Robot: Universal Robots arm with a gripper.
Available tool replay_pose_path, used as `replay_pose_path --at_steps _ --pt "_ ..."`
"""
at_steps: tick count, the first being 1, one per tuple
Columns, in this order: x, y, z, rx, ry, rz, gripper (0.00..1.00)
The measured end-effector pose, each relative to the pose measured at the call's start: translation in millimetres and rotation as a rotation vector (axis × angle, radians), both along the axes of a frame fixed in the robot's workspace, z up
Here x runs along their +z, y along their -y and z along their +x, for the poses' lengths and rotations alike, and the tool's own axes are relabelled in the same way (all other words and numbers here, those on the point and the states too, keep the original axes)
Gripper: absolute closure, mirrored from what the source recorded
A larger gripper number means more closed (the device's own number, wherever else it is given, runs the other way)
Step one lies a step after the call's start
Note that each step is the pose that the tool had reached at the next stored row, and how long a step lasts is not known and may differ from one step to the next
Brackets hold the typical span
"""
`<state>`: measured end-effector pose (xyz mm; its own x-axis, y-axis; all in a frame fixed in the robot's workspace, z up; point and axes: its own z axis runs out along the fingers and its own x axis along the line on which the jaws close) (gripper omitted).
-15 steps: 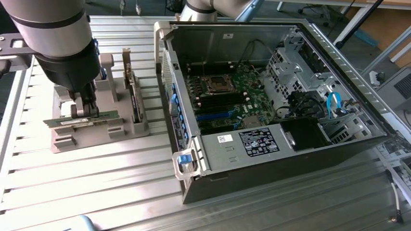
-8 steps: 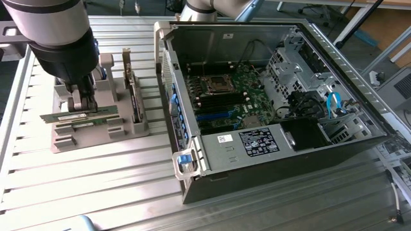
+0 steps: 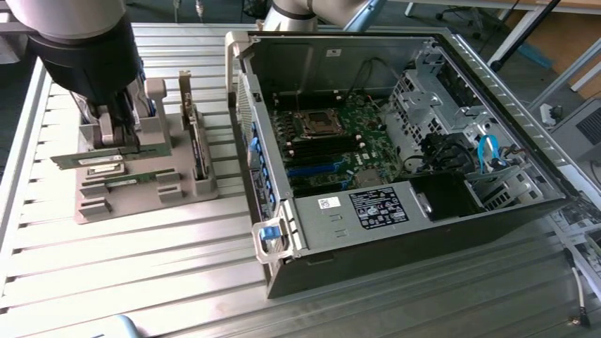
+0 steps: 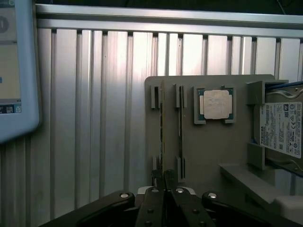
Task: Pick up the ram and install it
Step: 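Pick up the ram and move it above insertion slot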
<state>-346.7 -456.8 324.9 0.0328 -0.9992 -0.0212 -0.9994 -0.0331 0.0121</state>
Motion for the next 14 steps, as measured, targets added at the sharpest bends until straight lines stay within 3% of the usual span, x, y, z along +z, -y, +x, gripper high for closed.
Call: replay_pose_path --at_steps 14 --pt "33.4 0.0 3.0 0.000 -0.0001 -0.0001 0.88"
